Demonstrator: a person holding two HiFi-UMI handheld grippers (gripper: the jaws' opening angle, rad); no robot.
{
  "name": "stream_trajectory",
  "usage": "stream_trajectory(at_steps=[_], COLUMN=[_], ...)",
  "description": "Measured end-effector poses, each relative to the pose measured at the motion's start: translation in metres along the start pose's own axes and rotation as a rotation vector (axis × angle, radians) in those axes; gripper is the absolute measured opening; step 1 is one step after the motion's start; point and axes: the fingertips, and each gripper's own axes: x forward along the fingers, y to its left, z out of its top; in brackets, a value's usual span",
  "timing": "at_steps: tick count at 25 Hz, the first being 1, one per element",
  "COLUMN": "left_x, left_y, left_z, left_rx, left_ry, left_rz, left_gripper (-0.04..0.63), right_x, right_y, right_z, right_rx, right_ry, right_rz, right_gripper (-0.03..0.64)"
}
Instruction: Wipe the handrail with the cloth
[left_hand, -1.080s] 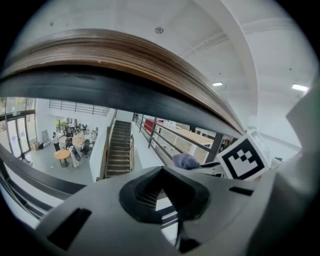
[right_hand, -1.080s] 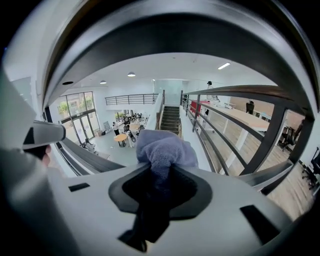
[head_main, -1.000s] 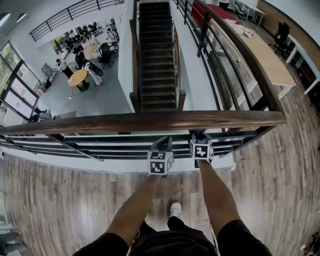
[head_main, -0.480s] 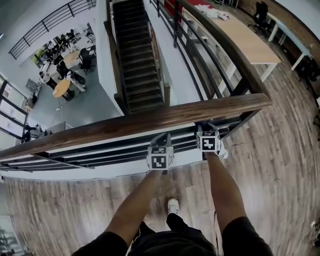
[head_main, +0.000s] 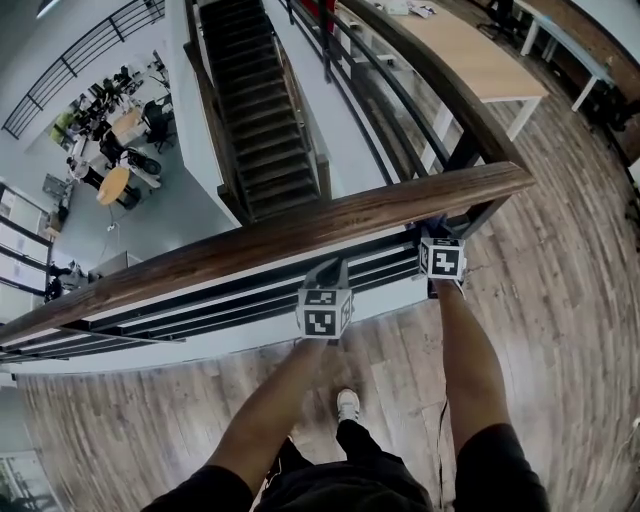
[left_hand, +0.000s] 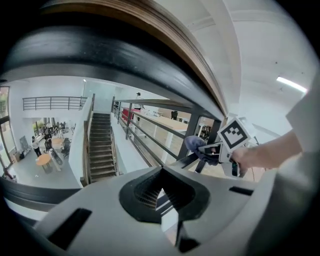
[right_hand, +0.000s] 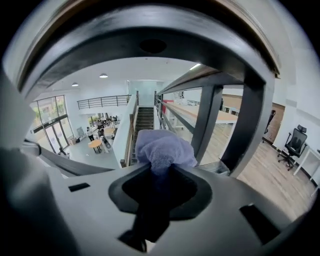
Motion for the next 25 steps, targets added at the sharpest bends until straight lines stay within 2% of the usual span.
stream_trajectory(at_steps=[6, 11, 18, 21, 25], left_x=[0.005, 0.006, -0.011, -0.030, -0.068], left_y=[0.000, 0.001, 0.016, 0.035, 0.077], left_z=[-0.003, -0.007, -0.018, -0.030, -0.048], left_rx=[-0.012, -0.020, -0.047, -0.056, -0.068], left_ry=[-0.006, -0.019, -0.040, -0.054, -0.080], left_rz=[-0.001, 0.001, 0.024, 0.042, 0.085], left_gripper=[-0.002, -0.002, -0.002, -0.002, -0.002], right_x=[0.011, 0.017, 0.008, -0.006, -0.033], right_y=[-0.040, -0.061, -0.064, -0.043, 0.039], right_z=[0.002, -0.001, 0.002, 0.005, 0.005], right_rx=[-0.024, -0.046, 0.048, -0.008, -0.012], right_ry=[0.037, 0.025, -0.047, -0.127, -0.261], right_rz=[-0.052, -0.081, -0.125, -0.134, -0.019], right_gripper=[0.092, 0.092, 0.092, 0.092, 0.092])
